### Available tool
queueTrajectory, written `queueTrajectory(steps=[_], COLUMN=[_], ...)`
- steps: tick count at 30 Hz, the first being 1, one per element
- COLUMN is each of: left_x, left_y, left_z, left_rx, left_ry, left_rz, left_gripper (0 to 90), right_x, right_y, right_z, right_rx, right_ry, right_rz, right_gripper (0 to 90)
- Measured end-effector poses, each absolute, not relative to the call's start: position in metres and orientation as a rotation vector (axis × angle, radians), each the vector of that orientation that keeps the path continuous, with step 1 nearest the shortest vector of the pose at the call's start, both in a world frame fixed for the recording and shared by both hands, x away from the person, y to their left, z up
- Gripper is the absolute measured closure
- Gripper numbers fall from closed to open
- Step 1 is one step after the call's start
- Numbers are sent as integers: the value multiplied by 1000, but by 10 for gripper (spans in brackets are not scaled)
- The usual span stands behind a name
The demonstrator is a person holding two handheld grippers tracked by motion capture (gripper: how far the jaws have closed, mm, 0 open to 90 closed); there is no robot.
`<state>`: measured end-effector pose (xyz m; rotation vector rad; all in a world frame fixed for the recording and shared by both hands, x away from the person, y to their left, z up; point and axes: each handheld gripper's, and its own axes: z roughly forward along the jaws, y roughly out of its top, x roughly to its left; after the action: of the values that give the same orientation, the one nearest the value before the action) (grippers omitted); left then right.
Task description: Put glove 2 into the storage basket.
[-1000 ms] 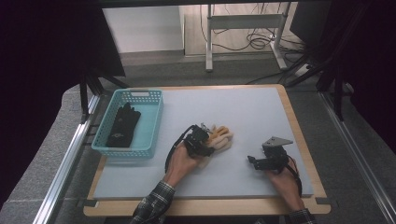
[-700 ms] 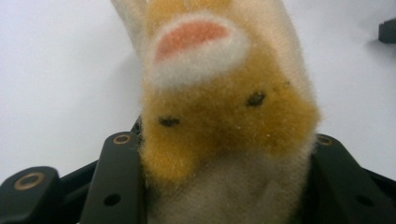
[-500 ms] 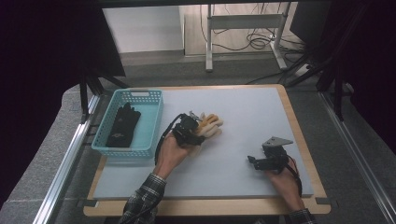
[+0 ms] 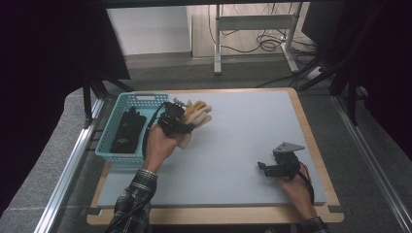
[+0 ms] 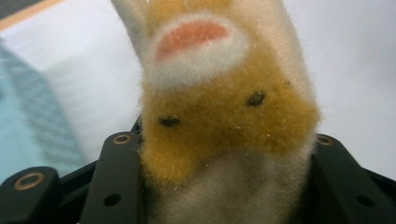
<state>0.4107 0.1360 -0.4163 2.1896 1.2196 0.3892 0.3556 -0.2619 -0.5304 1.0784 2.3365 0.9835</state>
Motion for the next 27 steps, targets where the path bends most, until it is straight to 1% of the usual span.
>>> queueTrajectory(steps=[10,14,21,27], left_x=[416,417,425,434], left_y=[188,210,240,254], left_z=[-409,-410,-424,-442], left_rx=[2131,2121,2088,2091], left_ry=[1373,1450,1573,1664], left_rz=[460,520,537,541], left_gripper=[517,515,514,512], right_x=[356,356,356,356], right_y=[-262,-262,-262,-262], right_z=[-530,-530,-530,-530], right_rx=[1078,1077,1078,1078], right_ry=[2336,2336,2336,2336], right_rz=[984,984,984,984], right_gripper=[191,190,190,190])
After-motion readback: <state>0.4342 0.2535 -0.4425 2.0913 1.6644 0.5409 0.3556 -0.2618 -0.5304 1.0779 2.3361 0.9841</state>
